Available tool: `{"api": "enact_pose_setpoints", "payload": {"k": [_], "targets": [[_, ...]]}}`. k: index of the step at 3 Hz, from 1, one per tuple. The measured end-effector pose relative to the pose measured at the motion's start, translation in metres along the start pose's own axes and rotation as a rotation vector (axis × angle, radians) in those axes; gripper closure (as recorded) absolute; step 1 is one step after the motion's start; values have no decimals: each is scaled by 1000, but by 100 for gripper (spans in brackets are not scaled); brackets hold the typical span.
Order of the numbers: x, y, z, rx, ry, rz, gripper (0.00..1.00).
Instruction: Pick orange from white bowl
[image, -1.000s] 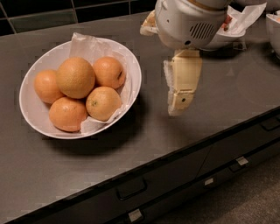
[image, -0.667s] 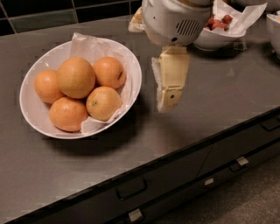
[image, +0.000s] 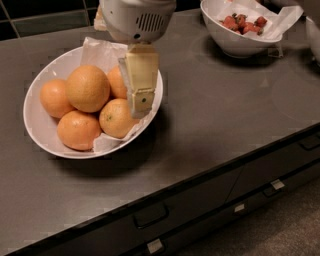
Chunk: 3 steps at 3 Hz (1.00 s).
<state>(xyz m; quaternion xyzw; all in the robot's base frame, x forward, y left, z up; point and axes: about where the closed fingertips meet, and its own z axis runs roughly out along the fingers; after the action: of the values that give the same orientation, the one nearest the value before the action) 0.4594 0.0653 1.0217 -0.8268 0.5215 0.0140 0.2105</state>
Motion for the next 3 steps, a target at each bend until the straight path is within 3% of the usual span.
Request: {"api": "enact_pose_setpoints", "payload": {"k": [1, 3], "targets": [[-20, -10, 32, -44, -46, -31, 0], [-24, -15, 38, -45, -59, -29, 0]]}}
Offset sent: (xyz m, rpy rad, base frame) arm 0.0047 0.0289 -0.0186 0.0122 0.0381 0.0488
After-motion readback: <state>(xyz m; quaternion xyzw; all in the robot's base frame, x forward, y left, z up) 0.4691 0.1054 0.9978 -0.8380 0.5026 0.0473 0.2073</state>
